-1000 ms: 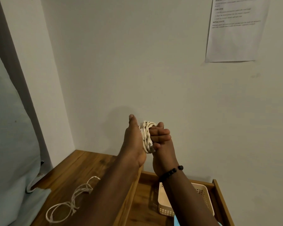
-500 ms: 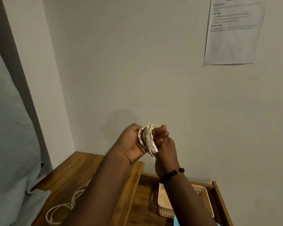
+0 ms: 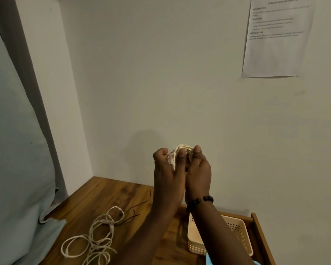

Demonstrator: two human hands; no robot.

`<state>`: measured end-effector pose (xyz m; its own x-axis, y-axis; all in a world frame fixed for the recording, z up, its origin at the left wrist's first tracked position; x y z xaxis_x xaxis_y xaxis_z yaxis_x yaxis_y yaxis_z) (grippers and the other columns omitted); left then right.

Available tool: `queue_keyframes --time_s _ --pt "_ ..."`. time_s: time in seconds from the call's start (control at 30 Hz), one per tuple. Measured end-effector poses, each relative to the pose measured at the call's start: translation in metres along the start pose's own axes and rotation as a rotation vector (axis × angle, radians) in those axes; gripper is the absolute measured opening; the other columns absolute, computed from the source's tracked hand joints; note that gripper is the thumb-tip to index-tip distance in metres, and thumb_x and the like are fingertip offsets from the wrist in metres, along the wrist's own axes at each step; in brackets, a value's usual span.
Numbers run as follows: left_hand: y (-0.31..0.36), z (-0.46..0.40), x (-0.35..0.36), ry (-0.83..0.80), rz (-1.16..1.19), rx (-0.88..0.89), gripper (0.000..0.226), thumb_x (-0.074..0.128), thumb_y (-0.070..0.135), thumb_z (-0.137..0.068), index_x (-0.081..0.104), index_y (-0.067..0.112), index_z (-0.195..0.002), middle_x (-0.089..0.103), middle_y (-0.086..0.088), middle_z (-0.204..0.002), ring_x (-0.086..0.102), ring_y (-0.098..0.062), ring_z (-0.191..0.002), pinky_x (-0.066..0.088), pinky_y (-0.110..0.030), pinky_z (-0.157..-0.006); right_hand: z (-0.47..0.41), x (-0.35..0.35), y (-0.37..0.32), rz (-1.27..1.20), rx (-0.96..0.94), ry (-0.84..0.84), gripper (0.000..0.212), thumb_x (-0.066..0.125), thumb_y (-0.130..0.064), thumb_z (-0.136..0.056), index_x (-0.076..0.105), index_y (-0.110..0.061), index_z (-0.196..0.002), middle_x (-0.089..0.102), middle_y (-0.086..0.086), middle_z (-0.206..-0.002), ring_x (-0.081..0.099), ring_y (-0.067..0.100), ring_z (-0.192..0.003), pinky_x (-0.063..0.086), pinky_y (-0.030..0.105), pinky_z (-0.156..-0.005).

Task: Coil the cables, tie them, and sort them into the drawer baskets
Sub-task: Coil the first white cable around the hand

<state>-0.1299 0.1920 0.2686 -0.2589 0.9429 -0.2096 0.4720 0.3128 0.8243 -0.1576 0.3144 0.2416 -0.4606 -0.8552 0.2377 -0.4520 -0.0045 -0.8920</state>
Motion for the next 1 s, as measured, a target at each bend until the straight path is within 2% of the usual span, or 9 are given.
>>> queue_keyframes --time_s 0.07,0.13,0.3,0.37,0.5,0.63,0.73,0.87,1.0 --pt "-0.003 -0.006 -0.008 0.084 -0.037 0.028 0.060 0.044 0.057 -0.086 0.043 0.013 -0.126 0.061 -0.005 -0.113 0.059 -0.005 -0.077 0.044 -0.002 -0.051 0.007 0.008 0.000 0.012 -0.025 -0.057 0.051 0.030 -0.044 -0.102 0.064 -0.007 -0.093 0.064 0.005 -0.075 0.057 0.011 -0.063 0.044 0.010 -0.049" --pt "-0.011 -0.014 -0.015 0.107 -0.072 -0.010 0.048 0.045 0.049 -0.093 0.050 0.011 -0.122 0.065 -0.006 -0.101 0.059 -0.005 -0.070 0.044 -0.004 -0.049 0.011 0.017 0.001 -0.023 -0.008 -0.141 0.050 0.030 -0.043 -0.103 0.062 -0.006 -0.095 0.058 0.002 -0.069 0.053 0.009 -0.060 0.045 0.018 -0.051" --pt "-0.047 -0.019 -0.010 -0.064 0.078 -0.253 0.044 0.032 0.048 -0.100 0.049 0.015 -0.124 0.064 -0.008 -0.106 0.064 -0.014 -0.083 0.047 -0.016 -0.057 0.009 0.018 0.002 0.124 -0.048 -0.154 0.052 0.030 -0.047 -0.101 0.066 -0.012 -0.091 0.058 -0.001 -0.067 0.051 0.004 -0.055 0.042 0.020 -0.051" --pt "-0.054 -0.020 -0.014 -0.093 0.069 -0.289 0.038 0.035 0.044 -0.102 0.049 0.014 -0.122 0.063 -0.009 -0.108 0.062 -0.012 -0.081 0.047 -0.015 -0.057 0.009 0.020 0.005 0.158 -0.034 -0.174 0.052 0.029 -0.047 -0.101 0.066 -0.013 -0.088 0.060 0.000 -0.066 0.052 0.005 -0.054 0.043 0.019 -0.051" --pt "-0.028 -0.022 -0.043 0.075 -0.173 -0.001 0.044 0.040 0.053 -0.093 0.045 0.016 -0.117 0.060 0.003 -0.101 0.058 -0.008 -0.078 0.041 -0.013 -0.056 0.015 0.034 0.006 0.212 -0.059 -0.234 0.041 0.029 -0.045 -0.102 0.061 -0.022 -0.088 0.066 -0.003 -0.077 0.056 0.005 -0.061 0.046 0.018 -0.055" --pt "-0.042 -0.025 -0.049 -0.002 -0.176 -0.042 0.056 0.028 0.061 -0.088 0.056 0.014 -0.101 0.061 0.007 -0.076 0.059 -0.009 -0.068 0.039 -0.012 -0.053 0.028 0.052 0.007 0.210 -0.069 -0.319 0.038 0.029 -0.042 -0.103 0.057 -0.025 -0.084 0.064 -0.004 -0.078 0.056 0.006 -0.063 0.046 0.019 -0.057" --pt "-0.057 -0.026 -0.057 -0.005 -0.205 -0.075 0.055 0.035 0.061 -0.088 0.060 0.014 -0.102 0.062 0.005 -0.081 0.058 -0.007 -0.069 0.038 -0.010 -0.052 0.038 0.062 0.010 0.212 -0.076 -0.380 0.040 0.027 -0.042 -0.103 0.057 -0.022 -0.084 0.058 -0.004 -0.068 0.051 0.004 -0.058 0.044 0.023 -0.057" --pt "-0.075 -0.028 -0.053 -0.210 -0.297 -0.086 0.064 0.033 0.068 -0.081 0.059 0.014 -0.103 0.061 0.002 -0.084 0.057 -0.008 -0.069 0.037 -0.016 -0.055 0.045 0.068 0.025 0.229 -0.049 -0.394 0.046 0.026 -0.043 -0.102 0.060 -0.012 -0.096 0.059 0.002 -0.072 0.053 0.003 -0.058 0.045 0.025 -0.059" --pt "-0.080 -0.029 -0.074 -0.043 -0.269 -0.022 0.047 0.039 0.052 -0.094 0.057 0.011 -0.107 0.059 0.005 -0.079 0.057 -0.006 -0.067 0.039 -0.010 -0.051 0.061 0.078 0.040 0.124 0.080 -0.436 0.046 0.020 -0.050 -0.100 0.051 -0.017 -0.111 0.061 -0.001 -0.094 0.062 0.006 -0.083 0.051 0.019 -0.069"
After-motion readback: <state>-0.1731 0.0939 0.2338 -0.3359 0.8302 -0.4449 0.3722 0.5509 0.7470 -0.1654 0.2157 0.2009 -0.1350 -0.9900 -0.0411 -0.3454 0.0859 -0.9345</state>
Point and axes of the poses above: each hand's wrist, its own z-axis away from the middle knuckle, its own x-axis out of the palm, y = z × x, the point moved 9 cm from there along -z, towards the middle knuckle
